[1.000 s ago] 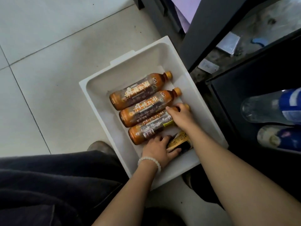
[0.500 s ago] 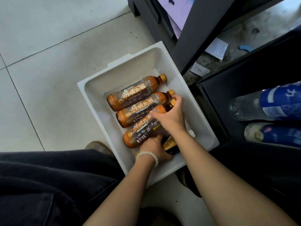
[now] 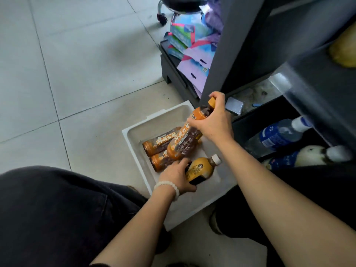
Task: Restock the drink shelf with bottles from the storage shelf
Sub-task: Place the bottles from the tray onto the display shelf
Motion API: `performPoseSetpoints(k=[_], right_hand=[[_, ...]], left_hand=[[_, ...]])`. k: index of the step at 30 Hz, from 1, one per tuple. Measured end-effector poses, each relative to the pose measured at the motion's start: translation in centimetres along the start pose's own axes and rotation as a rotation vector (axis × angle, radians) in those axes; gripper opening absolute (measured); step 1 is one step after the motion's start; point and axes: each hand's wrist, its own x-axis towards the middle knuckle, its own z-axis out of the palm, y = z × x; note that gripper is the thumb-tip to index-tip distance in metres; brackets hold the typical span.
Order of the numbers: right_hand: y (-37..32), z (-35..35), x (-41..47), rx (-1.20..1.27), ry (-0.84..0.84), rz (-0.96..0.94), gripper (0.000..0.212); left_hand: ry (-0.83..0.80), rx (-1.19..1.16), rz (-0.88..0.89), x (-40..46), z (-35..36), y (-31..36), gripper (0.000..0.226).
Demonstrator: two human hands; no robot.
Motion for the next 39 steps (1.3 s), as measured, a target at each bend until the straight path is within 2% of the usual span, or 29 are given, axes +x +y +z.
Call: performPoseSetpoints(k=[5,9,14,19,28,34,39], right_hand=[[-4.5,-5.4,-2.9,0.017,0.085,-0.116,0.075],[-8.3,-11.0,-5.5,-0.071,0.137,-0.251,0.075],[-11.9,-18.4,-8.5,-0.128,0.231,-0.328,0.078],[-13.4,-24.7,-10.5,-0.138,0.349,-0.341,0.080],[-11.4,-35.4,-11.2,-0.132,0.515,-0.304,0.083],[-8.1,-40.4,-9.4,-0.179,0.600,-0.234,0.087],[-4.6,-41.9,-6.2,-0.185,0.622,-0.188,0.088]], left_hand=[[0.126,0.109,0.093,-4.3,-5.3,2.8,0.082],[0.190,0.130,0.187,-7.7,-10.3,5.5,0.083],[0.332,0.150,0.253,-11.2,-15.9,9.0,0.078],[0.407,0.099,0.346,-13.3,-18.9,13.6,0.078],[0.582,-0.081,0.553,-11.4,-20.6,24.3,0.075],[0.552,-0.224,0.612,-7.1,-20.2,31.2,0.078],[0.518,-0.329,0.614,-2.9,-18.5,33.7,0.082]])
